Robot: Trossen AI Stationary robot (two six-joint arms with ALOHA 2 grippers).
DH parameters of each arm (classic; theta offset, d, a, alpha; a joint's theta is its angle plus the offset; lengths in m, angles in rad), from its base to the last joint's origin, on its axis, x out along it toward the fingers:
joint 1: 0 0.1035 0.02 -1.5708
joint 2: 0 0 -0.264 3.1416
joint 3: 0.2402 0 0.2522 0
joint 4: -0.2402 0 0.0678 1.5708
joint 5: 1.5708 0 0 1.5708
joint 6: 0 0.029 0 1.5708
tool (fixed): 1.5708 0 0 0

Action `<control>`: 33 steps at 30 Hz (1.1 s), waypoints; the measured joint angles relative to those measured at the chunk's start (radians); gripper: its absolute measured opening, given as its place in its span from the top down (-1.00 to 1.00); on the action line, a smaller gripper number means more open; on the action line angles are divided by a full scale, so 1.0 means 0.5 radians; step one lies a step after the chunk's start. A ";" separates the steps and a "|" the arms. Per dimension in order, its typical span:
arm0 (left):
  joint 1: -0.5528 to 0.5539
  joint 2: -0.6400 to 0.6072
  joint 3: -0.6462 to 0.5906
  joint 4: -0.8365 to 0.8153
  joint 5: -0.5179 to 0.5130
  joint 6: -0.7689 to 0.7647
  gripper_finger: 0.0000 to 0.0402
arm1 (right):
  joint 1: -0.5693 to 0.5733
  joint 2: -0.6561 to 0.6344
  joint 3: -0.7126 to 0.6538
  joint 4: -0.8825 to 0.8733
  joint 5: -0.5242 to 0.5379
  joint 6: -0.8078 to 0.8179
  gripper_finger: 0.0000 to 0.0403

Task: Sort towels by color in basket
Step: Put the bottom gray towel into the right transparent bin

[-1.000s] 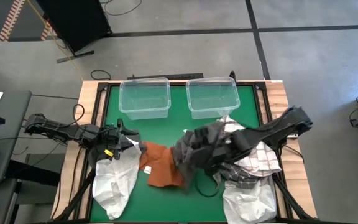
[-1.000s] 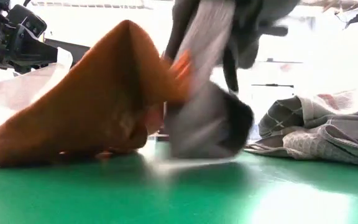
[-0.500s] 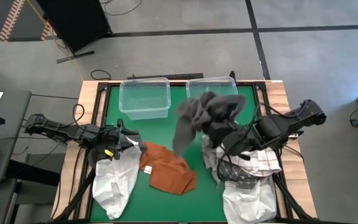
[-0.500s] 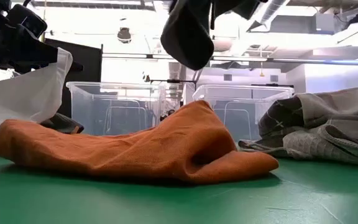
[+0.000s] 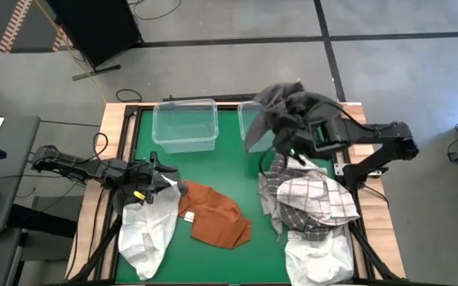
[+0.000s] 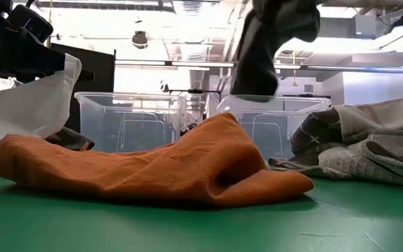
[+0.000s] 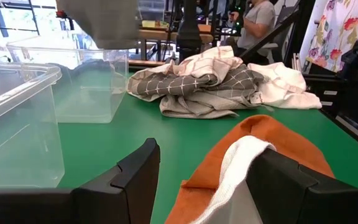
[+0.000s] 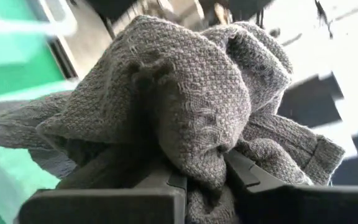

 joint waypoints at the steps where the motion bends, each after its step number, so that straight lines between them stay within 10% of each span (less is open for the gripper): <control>1: -0.001 0.000 0.000 0.000 0.000 0.000 -0.07 | -0.050 0.002 0.000 -0.037 -0.030 0.035 0.67; 33: 0.000 0.000 0.000 0.000 0.000 0.000 -0.07 | -1.047 0.669 -0.001 0.150 -1.443 0.250 0.65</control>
